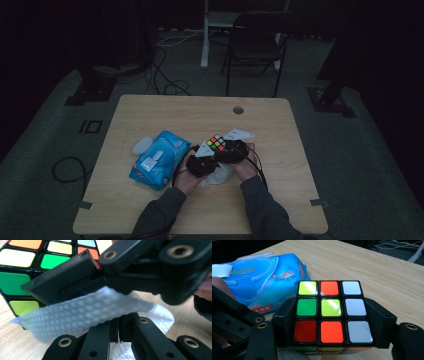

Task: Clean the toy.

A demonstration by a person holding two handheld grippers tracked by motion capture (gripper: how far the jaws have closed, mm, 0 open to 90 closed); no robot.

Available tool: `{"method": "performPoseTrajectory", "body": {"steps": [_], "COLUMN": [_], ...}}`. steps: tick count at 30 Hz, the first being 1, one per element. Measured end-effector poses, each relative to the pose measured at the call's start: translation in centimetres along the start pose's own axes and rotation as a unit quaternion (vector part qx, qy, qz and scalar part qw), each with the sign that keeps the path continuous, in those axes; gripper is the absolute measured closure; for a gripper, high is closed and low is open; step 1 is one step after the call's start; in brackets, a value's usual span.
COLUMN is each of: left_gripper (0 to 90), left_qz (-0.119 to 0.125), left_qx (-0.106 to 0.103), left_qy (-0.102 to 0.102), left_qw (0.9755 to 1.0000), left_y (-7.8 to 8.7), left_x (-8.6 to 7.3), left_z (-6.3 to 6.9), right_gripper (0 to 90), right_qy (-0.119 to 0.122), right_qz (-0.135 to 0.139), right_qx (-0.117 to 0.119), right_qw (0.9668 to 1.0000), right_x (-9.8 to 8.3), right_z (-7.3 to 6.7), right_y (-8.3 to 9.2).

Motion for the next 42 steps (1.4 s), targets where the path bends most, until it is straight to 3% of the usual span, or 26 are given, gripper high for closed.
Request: {"method": "performPoseTrajectory", "body": {"steps": [15, 28, 42], "left_gripper": [88.5, 88.2, 88.1], "left_qz": [-0.004, 0.023, 0.000], "left_qx": [0.003, -0.007, -0.003], "left_qy": [0.010, 0.010, 0.018], "left_qw": [0.9999, 0.9997, 0.9998], "left_y": [-0.6, 0.1, -0.9], "left_x": [-0.4, 1.0, -0.5], "left_z": [-0.3, 0.2, -0.5], "right_gripper": [33.8, 33.8, 33.8], "right_qy": [-0.006, -0.011, -0.010], "right_qz": [0.006, 0.006, 0.013], "right_qx": [0.003, 0.003, 0.002], "right_qw": [1.0000, 0.9999, 0.9999], "right_x": [0.3, 0.2, 0.6], "right_z": [-0.1, 0.1, 0.2], "right_y": [0.2, 0.2, 0.6]}}
Point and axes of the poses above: each handheld gripper's, and its own axes: y roughly backward along the jaws, x roughly out of its top, z roughly to its right, the point moved 6 cm from there along -y, roughly forward along the jaws, and after that the axes turned 3 degrees about z, right-handed, at the moved point
